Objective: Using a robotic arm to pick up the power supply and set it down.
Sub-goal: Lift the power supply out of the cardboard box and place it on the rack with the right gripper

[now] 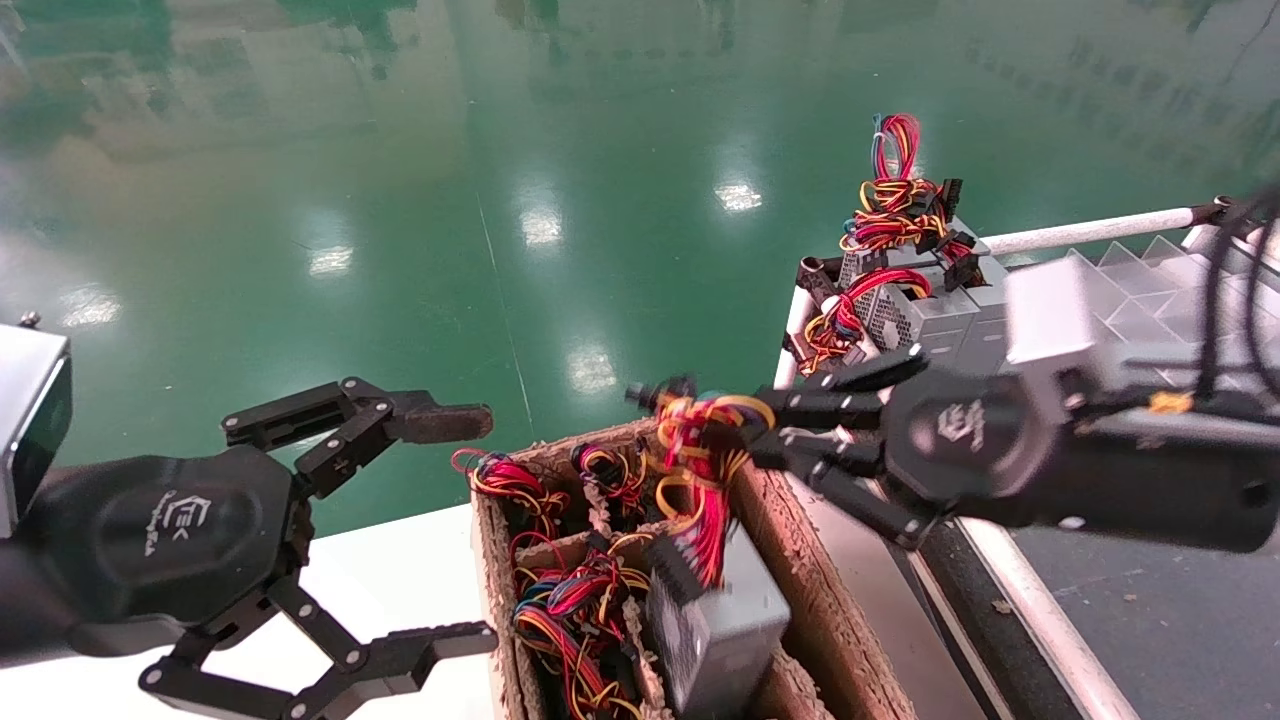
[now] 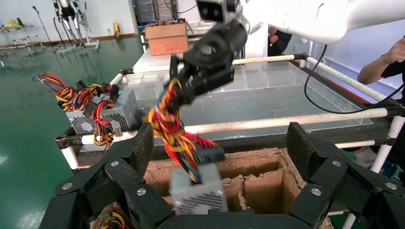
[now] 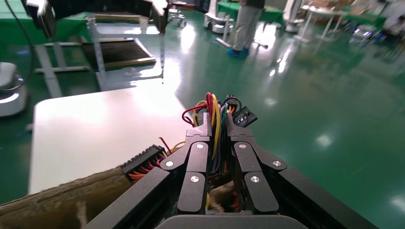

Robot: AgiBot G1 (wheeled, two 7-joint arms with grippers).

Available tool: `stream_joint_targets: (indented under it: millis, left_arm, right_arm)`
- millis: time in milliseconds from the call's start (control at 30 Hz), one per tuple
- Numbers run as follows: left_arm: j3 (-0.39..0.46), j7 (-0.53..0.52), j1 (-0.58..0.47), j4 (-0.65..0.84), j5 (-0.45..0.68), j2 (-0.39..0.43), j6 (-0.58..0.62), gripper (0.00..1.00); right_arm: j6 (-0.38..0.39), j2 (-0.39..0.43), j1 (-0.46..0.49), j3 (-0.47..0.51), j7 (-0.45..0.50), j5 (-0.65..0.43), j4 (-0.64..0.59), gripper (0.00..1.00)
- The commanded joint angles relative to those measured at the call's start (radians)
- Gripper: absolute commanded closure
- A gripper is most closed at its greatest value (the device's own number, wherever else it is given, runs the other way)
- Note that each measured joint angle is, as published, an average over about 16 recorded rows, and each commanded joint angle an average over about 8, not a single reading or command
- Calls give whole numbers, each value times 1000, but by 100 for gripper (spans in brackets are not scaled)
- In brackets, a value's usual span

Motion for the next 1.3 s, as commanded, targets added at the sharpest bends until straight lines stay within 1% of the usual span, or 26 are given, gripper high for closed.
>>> stream_joint_targets:
  millis: [33,233,367,667,833,1067,1300]
  left_arm:
    - [0,0,0,0,0,0,0,0]
    - [0,0,0,0,0,0,0,0]
    - [0,0,0,0,0,0,0,0]
    - [1,0,0,0,0,0,0,0]
    - [1,0,0,0,0,0,0,0]
    - [1,0,0,0,-1,0,0,0]
    - [1,0,0,0,-1,0,0,0]
  right_arm:
    - [8,18,2,14,5,14,24,100]
    - [38,76,39,58,13,36,63,100]
    - [54,111,72,82,9,36,61,100]
    - [51,165,148,107,4,20,-36,100]
    - [39,214,181,117,7,6,-82,100]
    - [35,301,192,130,8,-14,-122,100]
    - [60,371,184,137,-3,-46,-171,100]
